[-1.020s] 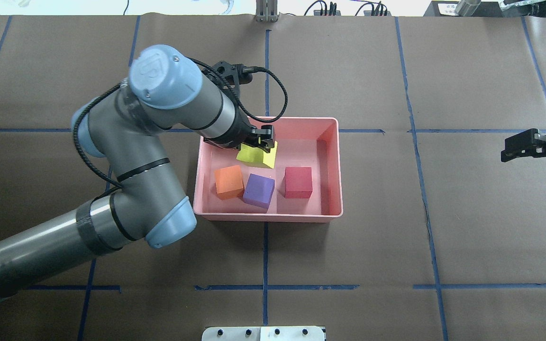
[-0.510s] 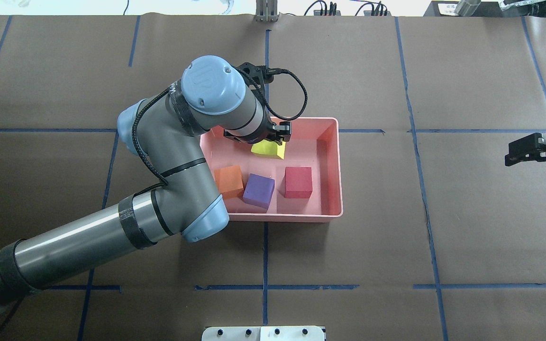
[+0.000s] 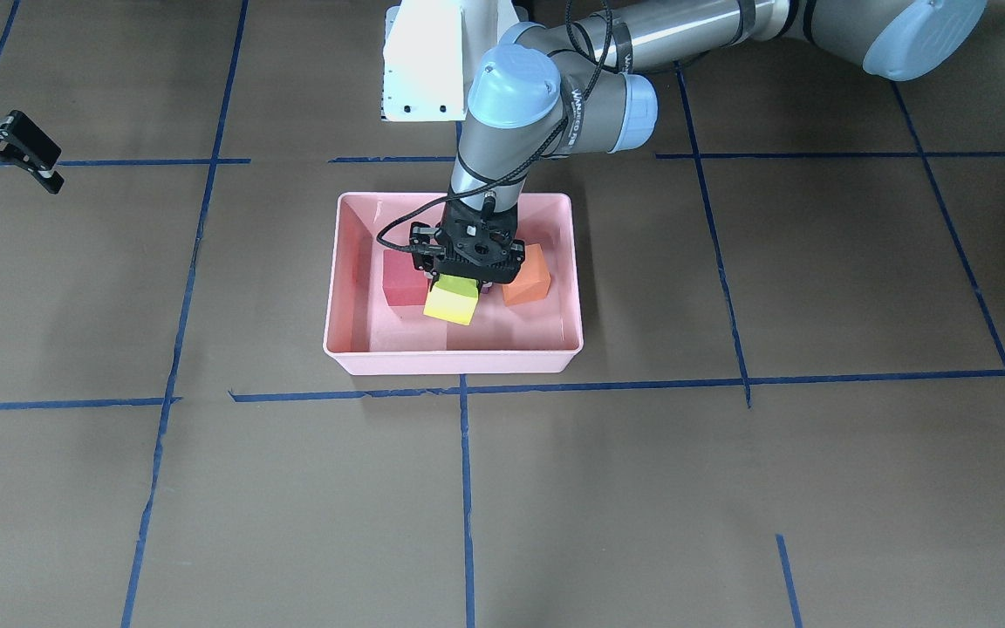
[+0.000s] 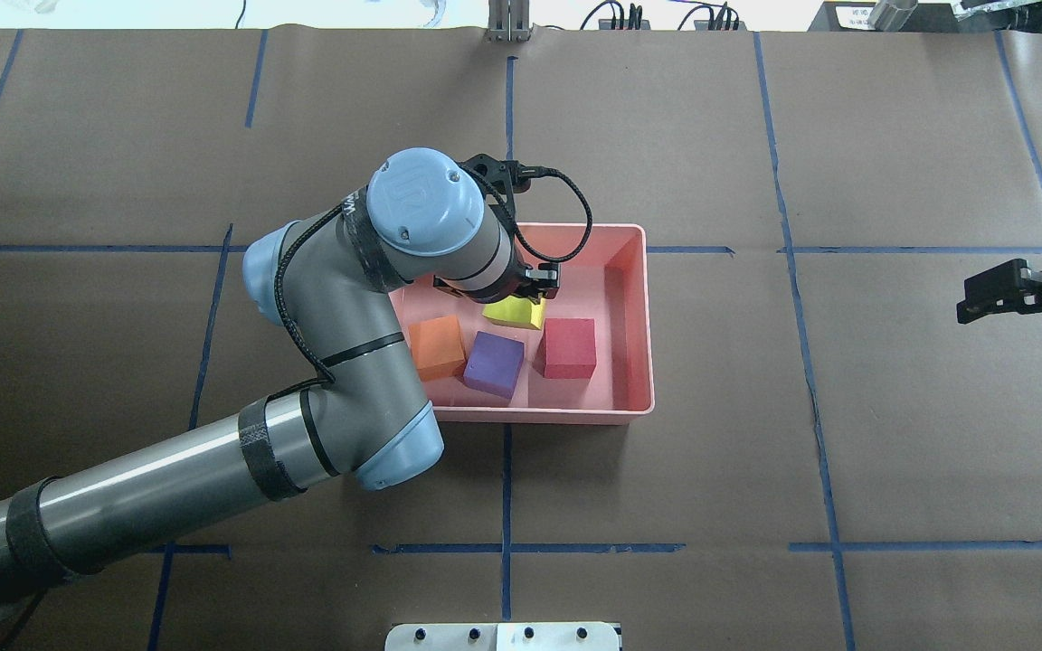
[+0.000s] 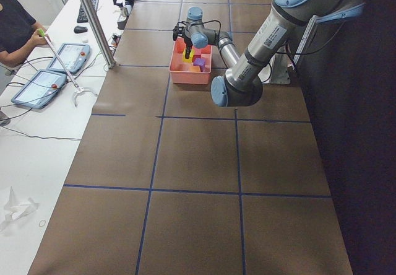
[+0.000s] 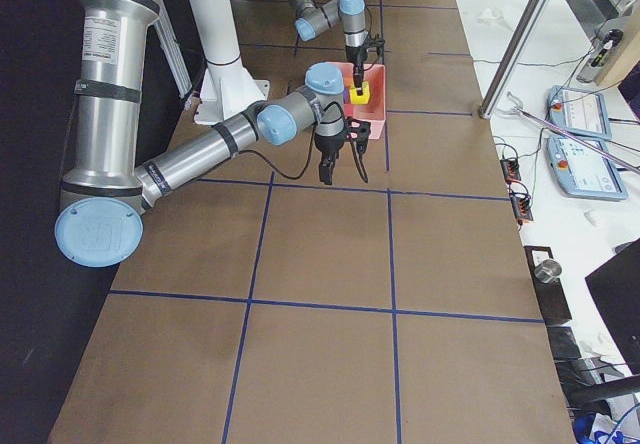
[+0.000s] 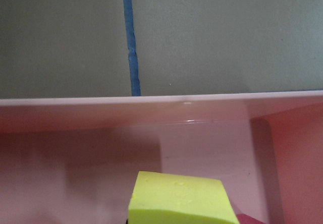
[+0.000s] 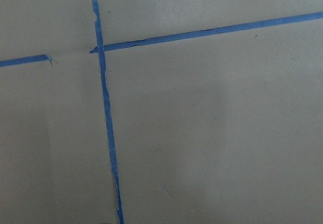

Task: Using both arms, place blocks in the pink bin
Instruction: 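Carry the yellow cube into the bin with the left gripper and release it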

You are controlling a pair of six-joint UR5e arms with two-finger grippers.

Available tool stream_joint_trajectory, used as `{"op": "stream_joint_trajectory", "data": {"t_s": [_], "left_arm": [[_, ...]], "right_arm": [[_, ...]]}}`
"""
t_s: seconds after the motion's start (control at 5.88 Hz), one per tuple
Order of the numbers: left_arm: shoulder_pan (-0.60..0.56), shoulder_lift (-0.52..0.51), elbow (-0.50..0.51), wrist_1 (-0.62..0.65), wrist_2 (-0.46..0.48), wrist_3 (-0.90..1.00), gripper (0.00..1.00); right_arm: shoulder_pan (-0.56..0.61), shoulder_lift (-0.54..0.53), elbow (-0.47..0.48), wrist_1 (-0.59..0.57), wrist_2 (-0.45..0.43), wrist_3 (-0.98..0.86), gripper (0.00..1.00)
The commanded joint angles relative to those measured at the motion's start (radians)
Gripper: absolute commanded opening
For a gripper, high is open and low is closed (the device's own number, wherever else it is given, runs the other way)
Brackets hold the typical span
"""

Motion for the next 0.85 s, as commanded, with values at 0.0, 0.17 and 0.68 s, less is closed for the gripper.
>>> {"op": "stream_joint_trajectory", "data": {"t_s": [0.0, 0.17, 0.68], "left_arm": [[0.003, 0.024, -0.013, -0.010, 0.000, -0.002, 0.53], [0.003, 0.031, -0.022, -0.010, 0.000, -0.004, 1.00], [-0.010, 0.193, -0.341, 0.007, -0.006, -0.015, 1.00]], "right_arm": [[0.002, -0.003, -0.005, 0.000, 0.007, -0.043, 1.00], [0.002, -0.003, -0.004, 0.000, 0.009, -0.043, 1.00], [0.006, -0.007, -0.002, 0.002, 0.036, -0.077, 1.00]]}}
